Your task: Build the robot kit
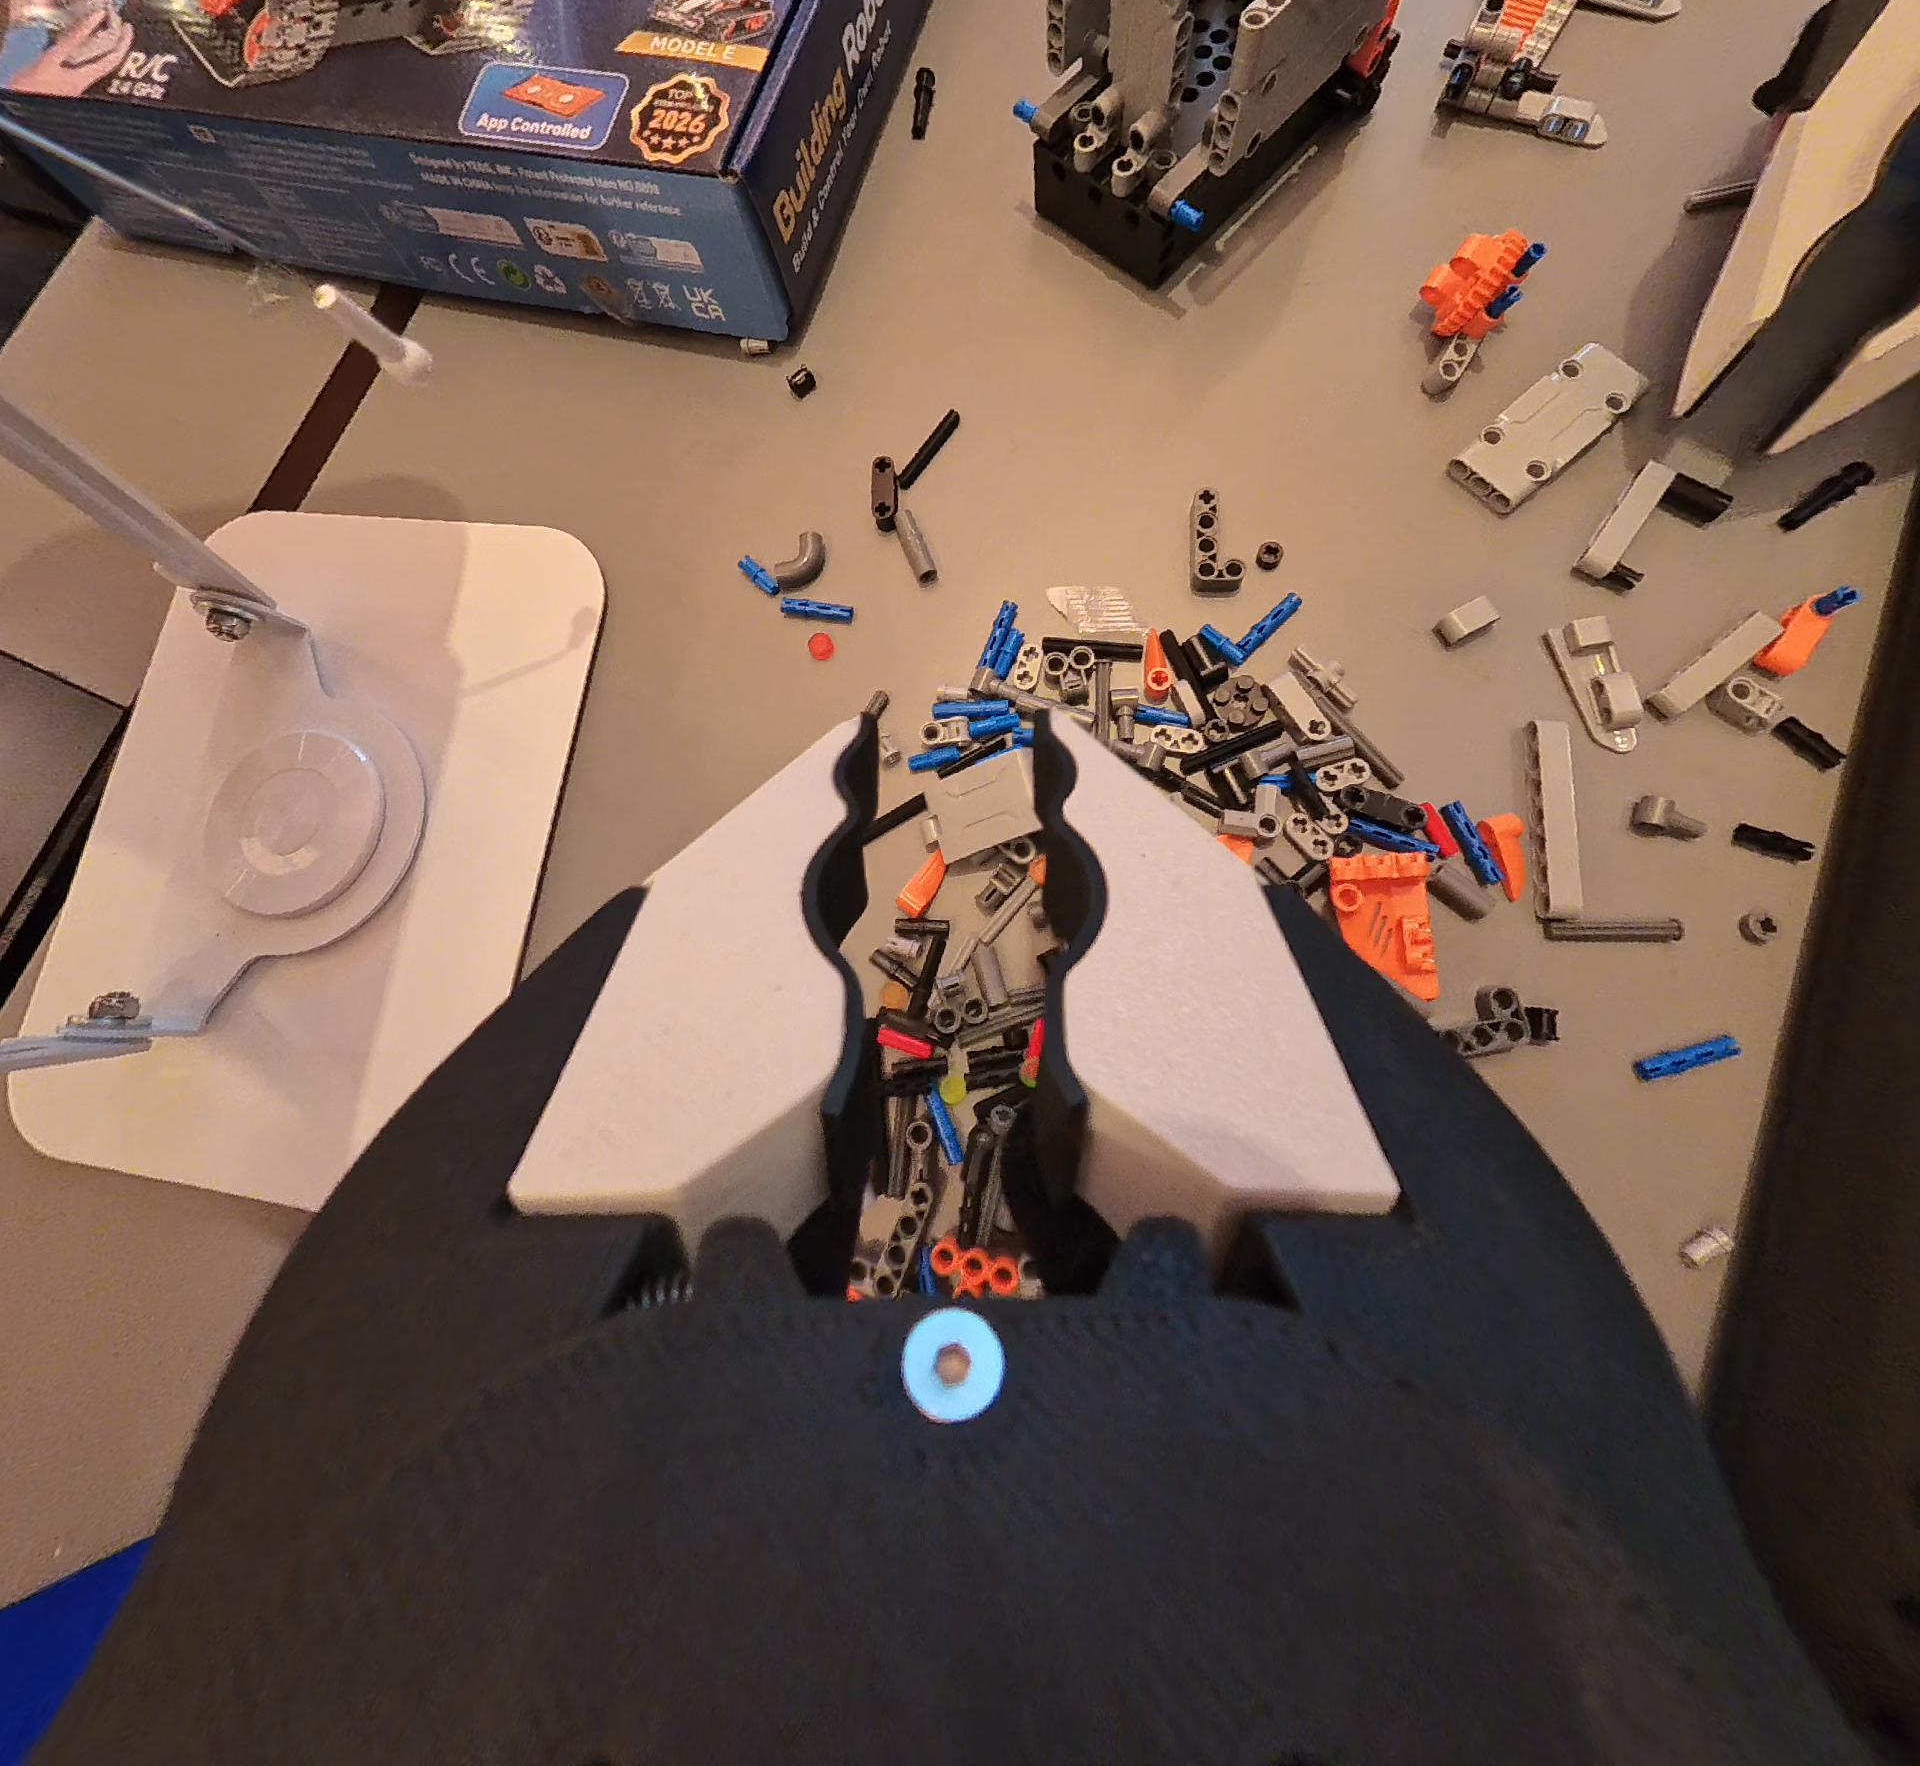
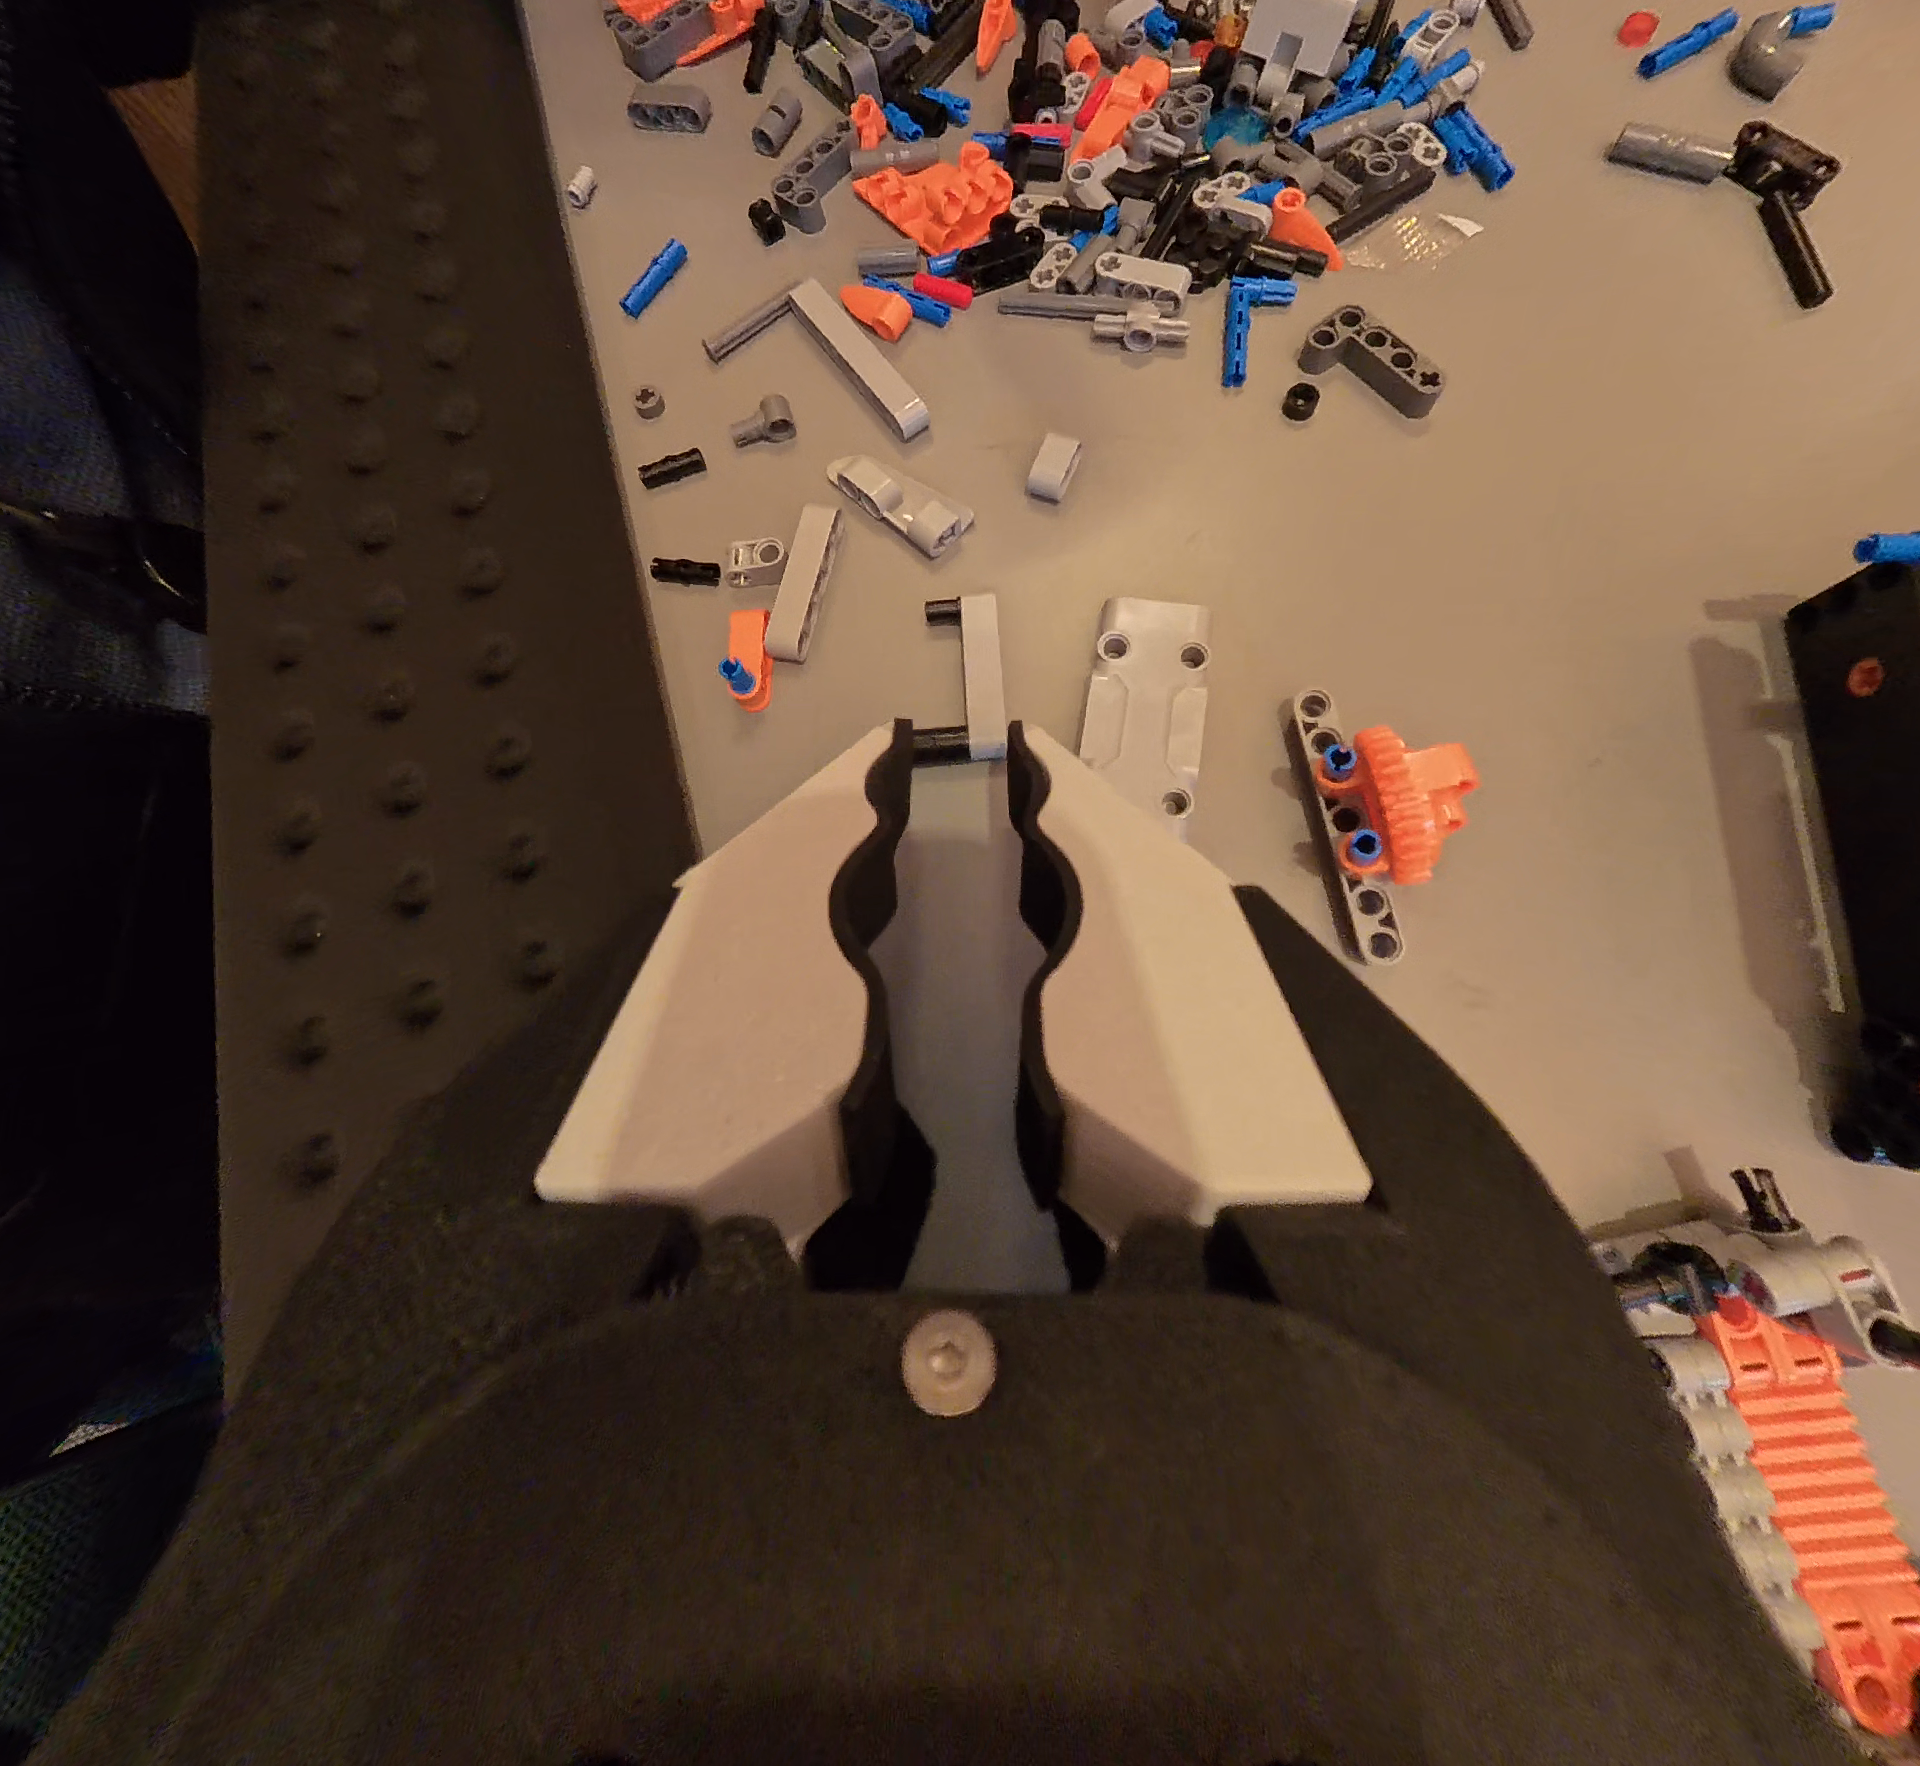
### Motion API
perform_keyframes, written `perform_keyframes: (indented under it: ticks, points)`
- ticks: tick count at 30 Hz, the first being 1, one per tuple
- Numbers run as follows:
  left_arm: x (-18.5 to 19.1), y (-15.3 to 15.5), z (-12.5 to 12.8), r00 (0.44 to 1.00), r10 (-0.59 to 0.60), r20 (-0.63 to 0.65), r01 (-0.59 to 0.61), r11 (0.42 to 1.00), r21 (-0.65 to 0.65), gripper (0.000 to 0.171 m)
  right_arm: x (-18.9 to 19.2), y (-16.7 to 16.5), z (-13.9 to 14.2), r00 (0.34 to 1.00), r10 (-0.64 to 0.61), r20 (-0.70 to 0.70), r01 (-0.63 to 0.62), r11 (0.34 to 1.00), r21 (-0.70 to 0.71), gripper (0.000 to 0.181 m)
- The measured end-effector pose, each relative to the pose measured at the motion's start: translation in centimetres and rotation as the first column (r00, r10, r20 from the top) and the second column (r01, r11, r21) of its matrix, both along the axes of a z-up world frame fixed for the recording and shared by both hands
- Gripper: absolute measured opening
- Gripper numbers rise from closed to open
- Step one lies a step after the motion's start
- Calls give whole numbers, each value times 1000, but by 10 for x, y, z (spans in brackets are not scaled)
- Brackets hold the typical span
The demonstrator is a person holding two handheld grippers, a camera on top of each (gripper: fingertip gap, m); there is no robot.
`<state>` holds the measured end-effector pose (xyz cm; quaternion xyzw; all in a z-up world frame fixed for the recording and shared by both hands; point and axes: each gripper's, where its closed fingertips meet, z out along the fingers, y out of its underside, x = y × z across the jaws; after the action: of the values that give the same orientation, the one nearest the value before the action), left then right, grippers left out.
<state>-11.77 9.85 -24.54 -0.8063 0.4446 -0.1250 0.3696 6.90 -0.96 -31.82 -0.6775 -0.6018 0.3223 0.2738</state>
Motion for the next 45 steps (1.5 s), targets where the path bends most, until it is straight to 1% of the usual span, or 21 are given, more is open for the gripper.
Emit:
perform_keyframes:
  ticks: [6,25,30,34,37,41,45]
  points:
    - [13,-4,-9,999,-39,-23,39,999,-16,27,-4,-2,-14,997,5,79,-7,1000,23,20]
    - [36,-13,-20,994,-108,-36,106,993,-46,27,-17,3,-13,997,-35,69,36,999,-16,16]
    - [41,-15,-23,992,-124,-35,122,991,-55,27,-18,6,-6,998,-59,24,60,997,-47,16]
    - [44,-16,-25,991,-132,-34,130,990,-61,27,-21,10,-11,994,-91,56,94,994,-51,13]
    - [45,-17,-27,990,-136,-34,133,989,-67,27,-22,10,-18,992,-82,97,85,996,-31,7]
    - [47,-17,-29,990,-140,-32,137,988,-74,27,-19,10,-14,994,-80,72,83,996,-36,6]
    - [49,-19,-30,988,-149,-30,146,986,-79,27,-15,13,1,996,-91,-17,90,995,-49,6]
